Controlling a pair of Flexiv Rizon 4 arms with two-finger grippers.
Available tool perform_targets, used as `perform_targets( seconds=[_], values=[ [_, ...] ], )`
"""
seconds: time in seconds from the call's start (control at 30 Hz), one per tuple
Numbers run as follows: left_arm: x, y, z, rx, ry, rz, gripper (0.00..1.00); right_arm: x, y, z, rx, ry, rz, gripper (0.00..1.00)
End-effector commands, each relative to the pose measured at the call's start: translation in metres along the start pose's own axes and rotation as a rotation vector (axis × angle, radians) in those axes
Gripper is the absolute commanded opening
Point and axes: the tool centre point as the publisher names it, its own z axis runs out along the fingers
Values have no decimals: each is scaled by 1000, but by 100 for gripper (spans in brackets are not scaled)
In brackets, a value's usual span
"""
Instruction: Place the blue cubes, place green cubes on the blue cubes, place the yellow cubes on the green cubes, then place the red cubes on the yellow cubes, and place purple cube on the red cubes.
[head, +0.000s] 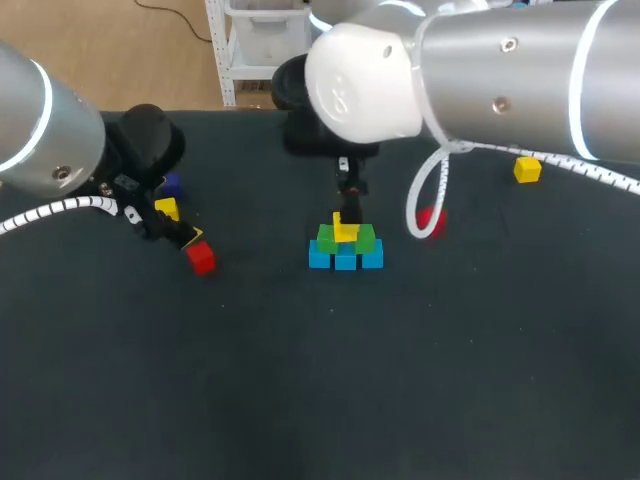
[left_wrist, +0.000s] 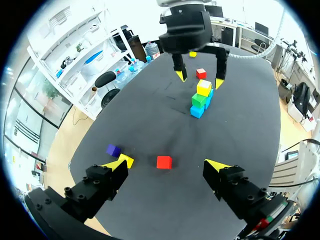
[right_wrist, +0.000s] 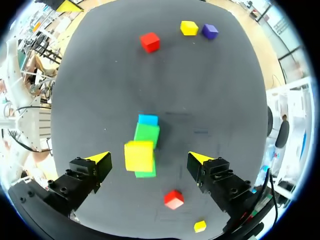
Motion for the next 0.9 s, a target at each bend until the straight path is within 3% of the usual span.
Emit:
perform_targets(
  seconds=[0.03,0.3,0.6,0.9],
  values=[
    [1,1,0,3,-3,2,100,25,9,-9,49,-38,37,100],
    [1,1,0,3,-3,2,100,51,4,-15,80,-60,122,100],
    [1,1,0,3,-3,2,100,75,-12,-10,110,-109,126,100],
    [1,1,0,3,-3,2,100,71,-42,-13,61,-105,54,100]
  ],
)
